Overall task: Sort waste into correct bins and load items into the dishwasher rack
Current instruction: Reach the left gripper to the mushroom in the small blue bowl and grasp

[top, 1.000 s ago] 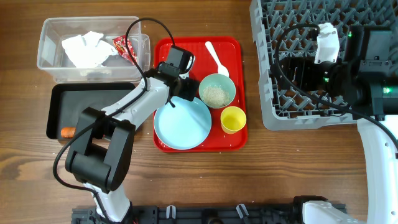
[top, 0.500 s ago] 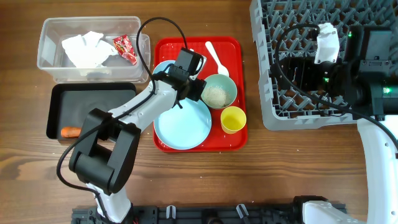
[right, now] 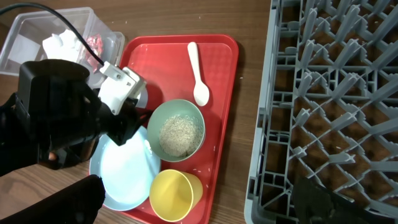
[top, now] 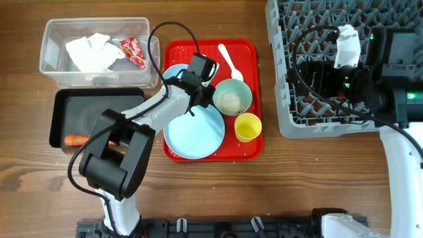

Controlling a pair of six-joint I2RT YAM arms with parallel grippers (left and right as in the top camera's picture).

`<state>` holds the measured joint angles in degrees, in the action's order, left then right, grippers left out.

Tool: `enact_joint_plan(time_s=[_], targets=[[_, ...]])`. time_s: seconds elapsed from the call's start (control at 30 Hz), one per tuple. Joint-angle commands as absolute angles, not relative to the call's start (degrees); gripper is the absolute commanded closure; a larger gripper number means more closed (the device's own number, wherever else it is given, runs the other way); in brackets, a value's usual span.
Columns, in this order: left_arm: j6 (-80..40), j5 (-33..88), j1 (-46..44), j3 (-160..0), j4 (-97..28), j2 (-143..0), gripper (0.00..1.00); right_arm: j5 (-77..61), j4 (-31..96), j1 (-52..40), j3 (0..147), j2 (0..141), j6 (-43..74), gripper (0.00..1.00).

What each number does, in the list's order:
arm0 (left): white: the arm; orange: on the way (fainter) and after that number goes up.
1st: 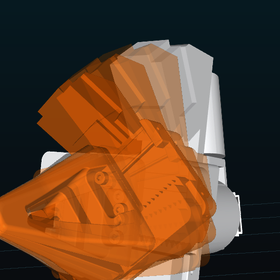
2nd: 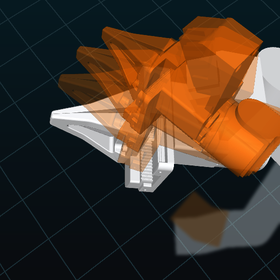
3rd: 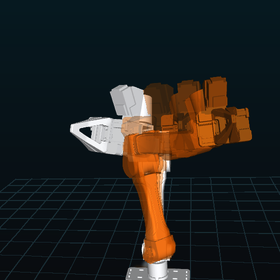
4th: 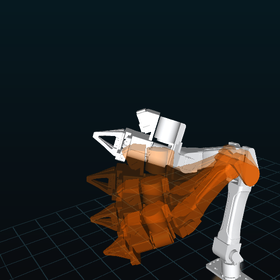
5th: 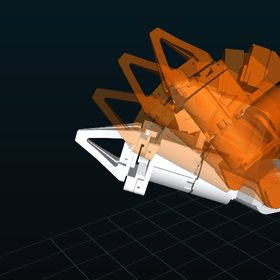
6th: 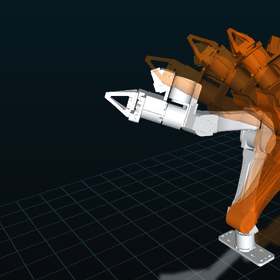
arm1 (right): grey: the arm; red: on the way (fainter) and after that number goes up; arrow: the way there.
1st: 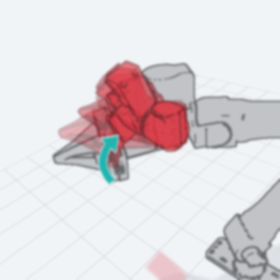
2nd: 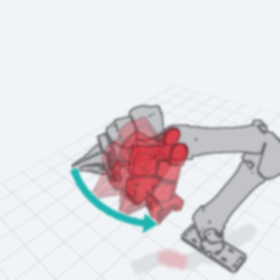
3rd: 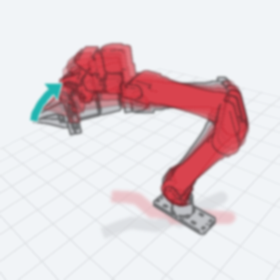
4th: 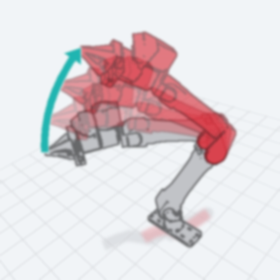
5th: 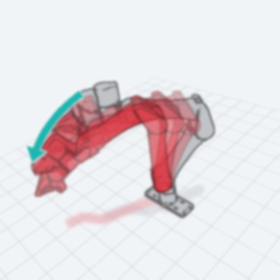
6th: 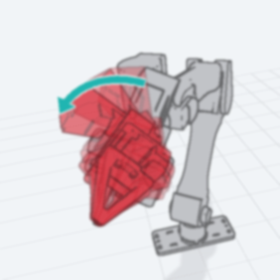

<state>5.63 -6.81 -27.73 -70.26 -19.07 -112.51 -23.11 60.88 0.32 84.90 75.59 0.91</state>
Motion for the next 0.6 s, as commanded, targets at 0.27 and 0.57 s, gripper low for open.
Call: enact_joint_plan(time_s=[0.27,0.57], targets=[[0.69,-7.18,-27.49,-71.4,-18.0,-110.61,0.96,-23.35,60.93,0.51,85.76,76.2,1.63,0.0],[-6.48,-7.18,-27.46,-71.4,-20.45,-99.83,0.96,-23.35,60.95,0.51,85.76,76.2,1.61,0.0]])
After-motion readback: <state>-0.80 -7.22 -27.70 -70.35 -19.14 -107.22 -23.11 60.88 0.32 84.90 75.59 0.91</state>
